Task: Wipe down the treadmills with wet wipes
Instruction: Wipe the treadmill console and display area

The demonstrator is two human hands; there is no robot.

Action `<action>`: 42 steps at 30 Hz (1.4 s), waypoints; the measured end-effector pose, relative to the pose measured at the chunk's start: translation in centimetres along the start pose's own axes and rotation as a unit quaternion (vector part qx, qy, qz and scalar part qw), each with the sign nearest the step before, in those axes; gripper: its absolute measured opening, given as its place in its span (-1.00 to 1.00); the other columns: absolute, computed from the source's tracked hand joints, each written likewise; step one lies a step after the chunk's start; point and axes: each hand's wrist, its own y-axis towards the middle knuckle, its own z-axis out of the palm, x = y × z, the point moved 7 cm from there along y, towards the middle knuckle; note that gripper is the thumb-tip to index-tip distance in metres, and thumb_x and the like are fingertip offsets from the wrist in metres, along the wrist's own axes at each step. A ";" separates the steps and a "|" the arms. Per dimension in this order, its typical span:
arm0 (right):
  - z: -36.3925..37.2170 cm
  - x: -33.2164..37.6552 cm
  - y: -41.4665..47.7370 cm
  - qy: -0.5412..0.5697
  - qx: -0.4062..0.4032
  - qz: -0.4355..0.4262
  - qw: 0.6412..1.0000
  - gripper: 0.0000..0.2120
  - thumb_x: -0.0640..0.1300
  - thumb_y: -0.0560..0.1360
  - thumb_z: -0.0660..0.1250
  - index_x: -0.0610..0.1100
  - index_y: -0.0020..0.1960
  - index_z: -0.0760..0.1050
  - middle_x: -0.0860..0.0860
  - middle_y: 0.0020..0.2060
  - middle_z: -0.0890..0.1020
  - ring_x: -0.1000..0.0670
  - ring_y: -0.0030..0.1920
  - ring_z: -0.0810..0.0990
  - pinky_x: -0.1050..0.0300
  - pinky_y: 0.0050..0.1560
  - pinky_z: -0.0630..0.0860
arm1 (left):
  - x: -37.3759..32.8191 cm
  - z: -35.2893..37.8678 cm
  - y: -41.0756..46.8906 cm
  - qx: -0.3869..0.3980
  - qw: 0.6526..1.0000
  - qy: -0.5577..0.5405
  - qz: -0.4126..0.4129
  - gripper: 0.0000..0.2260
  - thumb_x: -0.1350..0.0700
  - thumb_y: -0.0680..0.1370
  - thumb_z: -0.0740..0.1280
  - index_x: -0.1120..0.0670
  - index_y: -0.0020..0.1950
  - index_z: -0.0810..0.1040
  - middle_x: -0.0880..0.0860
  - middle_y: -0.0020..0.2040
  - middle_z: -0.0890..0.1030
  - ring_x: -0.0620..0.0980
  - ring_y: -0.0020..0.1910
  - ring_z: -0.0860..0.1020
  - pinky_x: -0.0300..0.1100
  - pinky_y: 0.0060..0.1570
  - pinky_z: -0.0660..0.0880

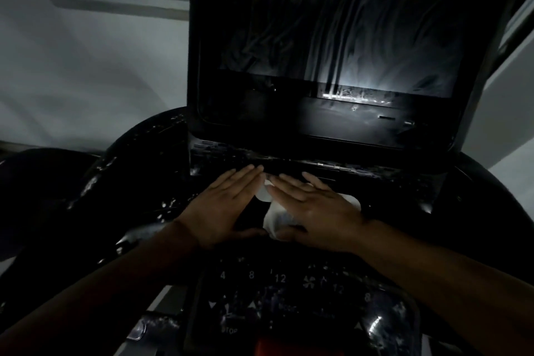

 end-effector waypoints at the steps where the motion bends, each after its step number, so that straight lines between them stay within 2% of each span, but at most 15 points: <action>1: 0.0 -0.2 -0.6 -0.002 0.007 -0.003 1.000 -0.18 0.39 0.56 0.01 0.00 0.66 -0.11 0.15 0.61 -0.17 0.16 0.60 -0.22 -0.01 0.60 -0.19 | 0.4 0.0 -0.6 -0.002 1.000 -0.001 -0.009 -0.09 -0.49 0.55 0.02 0.19 0.63 0.14 0.09 0.65 0.12 -0.02 0.63 0.04 -0.07 0.57 -0.02; 6: -0.3 0.0 -0.4 0.006 0.007 0.006 1.000 -0.21 0.38 0.57 0.00 0.00 0.66 -0.06 0.16 0.62 -0.16 0.17 0.60 -0.20 -0.02 0.58 -0.13 | 2.6 0.5 -4.0 -0.006 0.995 0.025 -0.093 -0.06 -0.53 0.52 -0.04 0.17 0.64 0.16 0.10 0.64 0.15 0.04 0.63 0.07 0.06 0.55 0.05; 10: 0.0 4.0 4.9 -0.013 0.008 -0.019 1.000 -0.18 0.43 0.54 -0.09 -0.03 0.64 0.03 0.12 0.61 -0.04 0.12 0.61 -0.11 -0.06 0.56 -0.13 | 2.3 0.3 -4.0 -0.034 0.994 0.029 -0.096 -0.07 -0.52 0.53 0.01 0.19 0.61 0.21 0.13 0.63 0.19 0.07 0.62 0.13 0.13 0.54 0.15; 18: 0.4 5.0 6.3 0.040 0.071 0.012 0.997 -0.30 0.32 0.63 -0.09 0.09 0.63 -0.28 0.24 0.59 -0.25 0.20 0.57 -0.30 -0.05 0.56 -0.25 | 3.8 1.1 -9.6 -0.062 0.979 0.064 -0.184 -0.11 -0.42 0.51 0.12 0.24 0.59 0.24 0.18 0.61 0.21 0.12 0.59 0.21 0.10 0.51 0.14; 20: 0.2 6.0 7.5 0.037 0.085 0.029 0.995 -0.33 0.26 0.67 -0.05 0.04 0.65 -0.20 0.18 0.61 -0.21 0.17 0.58 -0.30 -0.05 0.56 -0.28 | 3.6 1.0 -9.7 -0.045 0.978 0.059 -0.194 -0.11 -0.43 0.53 0.10 0.23 0.60 0.22 0.17 0.62 0.18 0.10 0.60 0.18 0.10 0.51 0.13; 22: -0.1 6.6 7.7 0.011 0.089 0.025 0.996 -0.30 0.31 0.62 -0.19 -0.01 0.65 -0.11 0.10 0.62 -0.20 0.10 0.59 -0.30 -0.03 0.57 -0.29 | 3.6 0.8 -10.3 -0.041 0.974 0.055 -0.216 -0.11 -0.44 0.54 0.08 0.21 0.61 0.20 0.15 0.63 0.16 0.09 0.61 0.16 0.08 0.52 0.10; 25: -0.1 6.6 6.7 -0.018 0.061 0.023 0.998 -0.10 0.29 0.45 -0.40 -0.13 0.63 0.06 -0.09 0.64 -0.05 -0.10 0.63 -0.09 -0.06 0.58 -0.07 | 3.9 1.5 -12.4 -0.048 0.960 0.031 -0.273 -0.10 -0.49 0.55 0.00 0.19 0.63 0.15 0.13 0.64 0.12 0.06 0.62 0.10 0.01 0.53 0.07; 28: 0.3 8.2 8.3 -0.002 0.070 -0.013 0.997 -0.33 0.15 0.66 -0.20 -0.26 0.61 0.08 -0.17 0.62 0.01 -0.18 0.62 -0.01 -0.08 0.59 -0.02 | 4.1 2.3 -13.2 -0.053 0.955 0.000 -0.292 -0.07 -0.53 0.53 -0.07 0.13 0.66 0.00 0.09 0.66 -0.02 0.01 0.64 -0.04 -0.02 0.57 -0.02; 30: 1.1 9.6 9.0 -0.012 0.106 -0.076 0.991 -0.34 0.10 0.64 -0.22 -0.25 0.60 0.14 -0.18 0.62 0.02 -0.17 0.62 -0.06 -0.15 0.60 -0.04 | 4.1 2.4 -13.2 -0.059 0.957 -0.012 -0.285 -0.07 -0.53 0.53 -0.06 0.11 0.66 -0.03 0.07 0.66 -0.04 0.00 0.64 -0.06 -0.04 0.58 -0.04; 32: 1.2 9.6 8.7 -0.051 0.100 -0.142 0.983 -0.32 0.10 0.60 -0.21 -0.24 0.58 0.19 -0.15 0.61 0.10 -0.12 0.61 -0.02 -0.15 0.57 0.09 | 4.3 2.3 -13.4 -0.070 0.958 -0.025 -0.277 -0.09 -0.51 0.55 -0.03 0.12 0.66 0.03 0.09 0.66 0.03 0.02 0.64 0.00 -0.04 0.57 -0.02; 33: 1.3 8.5 8.4 -0.045 0.115 -0.136 0.983 -0.30 0.16 0.60 -0.20 -0.20 0.61 0.12 -0.07 0.62 0.06 -0.01 0.60 -0.08 -0.06 0.59 0.05 | 4.4 2.4 -13.5 -0.073 0.959 -0.029 -0.271 -0.10 -0.50 0.56 -0.01 0.14 0.65 0.07 0.10 0.66 0.07 0.04 0.63 0.04 -0.03 0.56 0.01; 35: 0.8 6.7 8.3 -0.012 0.123 -0.088 0.988 -0.11 0.42 0.50 -0.36 -0.10 0.65 -0.07 0.08 0.62 -0.09 0.18 0.56 -0.25 0.19 0.56 -0.23 | 4.5 2.6 -13.4 -0.083 0.961 -0.031 -0.262 -0.11 -0.48 0.57 0.01 0.16 0.64 0.13 0.12 0.65 0.12 0.06 0.62 0.10 0.00 0.54 0.06; 37: 0.6 7.6 10.3 0.015 0.118 -0.045 0.992 0.08 0.52 0.35 -0.55 -0.10 0.65 -0.08 0.07 0.62 -0.08 0.16 0.58 -0.23 0.21 0.54 -0.28 | 4.6 2.5 -13.3 -0.103 0.960 -0.033 -0.260 -0.13 -0.47 0.57 0.01 0.18 0.62 0.17 0.13 0.63 0.17 0.07 0.61 0.14 0.04 0.52 0.12; 39: 1.2 10.2 12.1 0.032 0.110 -0.041 0.993 -0.02 0.44 0.42 -0.45 -0.12 0.64 -0.03 0.06 0.61 -0.06 0.14 0.57 -0.20 0.13 0.58 -0.23 | 4.5 2.5 -13.4 -0.133 0.958 -0.047 -0.249 -0.15 -0.45 0.58 0.04 0.20 0.59 0.25 0.15 0.60 0.24 0.07 0.59 0.18 0.04 0.51 0.15; 42: 1.4 11.5 11.7 0.031 0.142 -0.091 0.985 -0.24 0.26 0.53 -0.24 -0.07 0.64 -0.01 0.13 0.58 -0.10 0.19 0.55 -0.20 0.30 0.50 -0.33 | 4.4 2.2 -13.6 -0.157 0.958 -0.051 -0.236 -0.18 -0.41 0.61 0.02 0.24 0.58 0.26 0.18 0.59 0.26 0.12 0.58 0.23 0.04 0.51 0.16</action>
